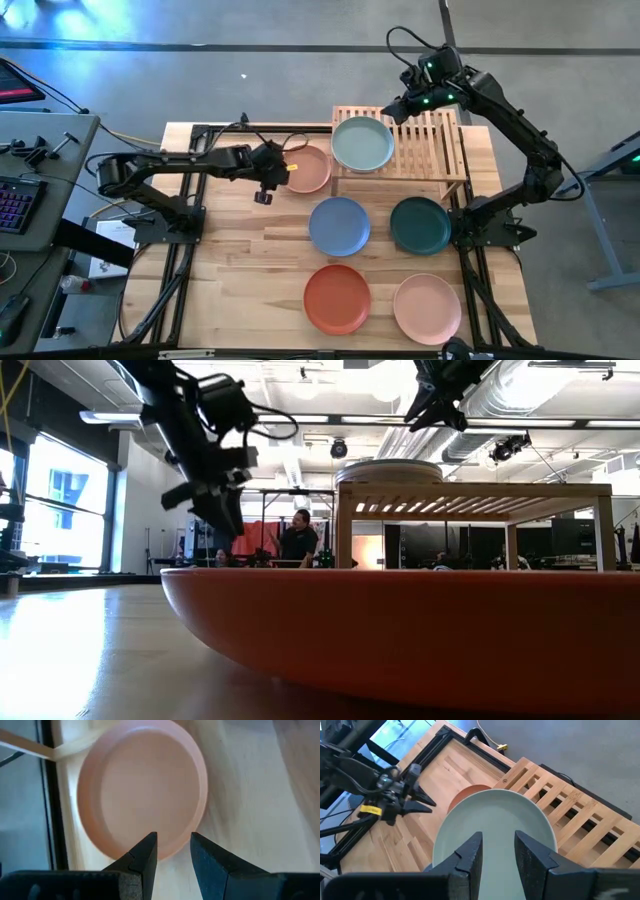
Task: Place and stack plates onto a shelf
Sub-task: Stack the light brown plate on top of the light blue
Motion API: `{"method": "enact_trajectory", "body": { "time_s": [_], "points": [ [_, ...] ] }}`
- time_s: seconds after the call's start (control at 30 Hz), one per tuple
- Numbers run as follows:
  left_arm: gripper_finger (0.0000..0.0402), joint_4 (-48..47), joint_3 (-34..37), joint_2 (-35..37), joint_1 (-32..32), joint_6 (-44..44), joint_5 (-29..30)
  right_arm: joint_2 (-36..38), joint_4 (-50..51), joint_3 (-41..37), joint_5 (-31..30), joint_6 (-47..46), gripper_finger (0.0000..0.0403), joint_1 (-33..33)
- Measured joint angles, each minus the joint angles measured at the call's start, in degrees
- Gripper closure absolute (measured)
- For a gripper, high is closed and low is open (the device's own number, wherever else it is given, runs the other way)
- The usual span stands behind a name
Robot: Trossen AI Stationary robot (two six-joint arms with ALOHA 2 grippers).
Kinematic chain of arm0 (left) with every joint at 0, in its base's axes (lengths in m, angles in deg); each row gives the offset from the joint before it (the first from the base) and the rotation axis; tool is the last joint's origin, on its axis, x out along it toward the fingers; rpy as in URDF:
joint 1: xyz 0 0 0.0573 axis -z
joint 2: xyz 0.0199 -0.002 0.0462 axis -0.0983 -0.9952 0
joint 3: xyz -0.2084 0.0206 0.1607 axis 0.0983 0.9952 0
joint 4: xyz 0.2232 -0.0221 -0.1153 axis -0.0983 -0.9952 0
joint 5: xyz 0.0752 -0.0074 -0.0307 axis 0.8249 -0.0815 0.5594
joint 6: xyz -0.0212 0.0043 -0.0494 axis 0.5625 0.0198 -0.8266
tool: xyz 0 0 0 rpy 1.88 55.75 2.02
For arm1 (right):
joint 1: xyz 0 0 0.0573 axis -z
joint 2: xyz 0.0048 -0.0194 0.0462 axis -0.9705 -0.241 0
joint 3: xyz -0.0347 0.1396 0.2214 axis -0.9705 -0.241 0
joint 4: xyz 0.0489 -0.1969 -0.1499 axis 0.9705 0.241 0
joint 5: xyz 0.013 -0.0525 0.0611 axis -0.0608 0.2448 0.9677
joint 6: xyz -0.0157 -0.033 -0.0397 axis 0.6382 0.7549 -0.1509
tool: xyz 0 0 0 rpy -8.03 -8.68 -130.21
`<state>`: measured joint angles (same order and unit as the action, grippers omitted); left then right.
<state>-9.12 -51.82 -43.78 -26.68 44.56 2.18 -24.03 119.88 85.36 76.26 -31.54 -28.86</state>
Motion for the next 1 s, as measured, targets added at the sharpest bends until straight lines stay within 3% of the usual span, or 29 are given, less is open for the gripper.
{"method": "enact_trajectory", "body": {
  "time_s": [0.43, 1.0],
  "points": [
    [0.0296, 5.29, -0.02, -9.67, 0.0, 3.34, 0.03, 0.0, 0.0, -0.02, -0.5, -0.22, 0.0308, 0.0],
    [0.0296, 4.83, -0.07, -10.98, 0.0, 8.11, -4.59, 0.0, -0.01, -0.04, -0.54, -0.21, 0.0308, 0.0]
  ]
}}
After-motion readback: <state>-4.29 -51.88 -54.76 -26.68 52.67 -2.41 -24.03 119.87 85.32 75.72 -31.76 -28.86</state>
